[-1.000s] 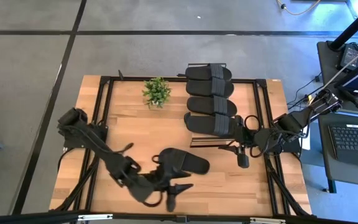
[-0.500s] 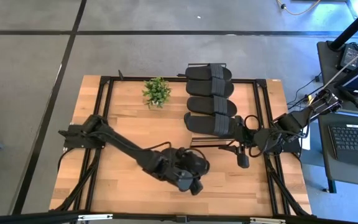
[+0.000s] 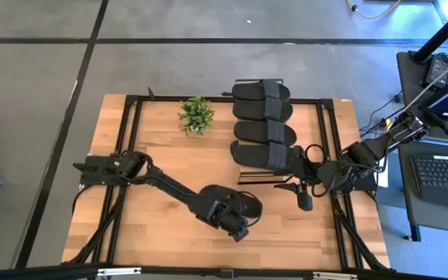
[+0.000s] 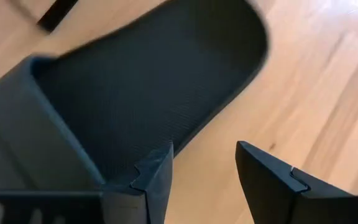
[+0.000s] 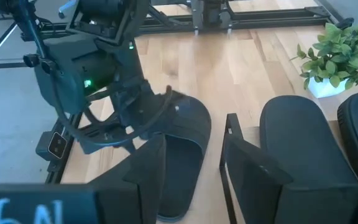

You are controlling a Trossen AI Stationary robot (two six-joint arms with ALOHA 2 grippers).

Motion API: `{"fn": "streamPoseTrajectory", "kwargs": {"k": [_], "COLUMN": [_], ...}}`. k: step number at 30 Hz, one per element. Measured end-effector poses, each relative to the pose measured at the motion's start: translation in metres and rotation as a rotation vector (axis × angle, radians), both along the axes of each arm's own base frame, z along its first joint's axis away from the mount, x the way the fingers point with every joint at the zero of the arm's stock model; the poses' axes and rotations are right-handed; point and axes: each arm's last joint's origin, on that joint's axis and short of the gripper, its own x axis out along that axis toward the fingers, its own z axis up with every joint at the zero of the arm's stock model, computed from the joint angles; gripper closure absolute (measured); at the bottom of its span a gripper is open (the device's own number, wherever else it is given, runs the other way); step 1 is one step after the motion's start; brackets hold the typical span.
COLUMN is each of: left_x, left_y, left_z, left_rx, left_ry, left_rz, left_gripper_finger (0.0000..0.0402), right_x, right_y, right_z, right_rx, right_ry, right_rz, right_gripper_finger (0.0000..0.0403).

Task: Pick and place slides into the shelf
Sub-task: Put the black slide under the shelf

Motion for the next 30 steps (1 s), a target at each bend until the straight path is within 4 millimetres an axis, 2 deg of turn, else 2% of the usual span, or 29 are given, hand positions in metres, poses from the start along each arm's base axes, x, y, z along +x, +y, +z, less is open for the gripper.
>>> {"fn": "streamPoseTrajectory", "kwargs": {"k": [8, 17, 24, 30], "left_x": [-0.026, -0.057, -0.069, -0.074], "left_y": [-0.003, 0.008, 0.015, -0.003], "left_z": [-0.005, -0.006, 0.001, 0.007], "left_rx": [0.031, 0.165, 0.254, 0.213], "left_ry": [0.219, 0.511, 0.591, 0.521], "left_rz": [0.038, 0.131, 0.189, 0.152], "left_gripper_finger": [0.0235, 0.0235, 0.0235, 0.0235], "right_x": [0.003, 0.013, 0.021, 0.02], "right_y": [0.002, 0.008, 0.012, 0.012], "right_z": [-0.003, -0.013, -0.022, -0.022], "right_rx": [-0.008, -0.042, -0.066, -0.071], "right_ry": [0.012, 0.061, 0.097, 0.1], "right_rz": [0.001, 0.002, 0.003, 0.005], "right_gripper_finger": [0.0236, 0.0236, 0.0236, 0.0236]}}
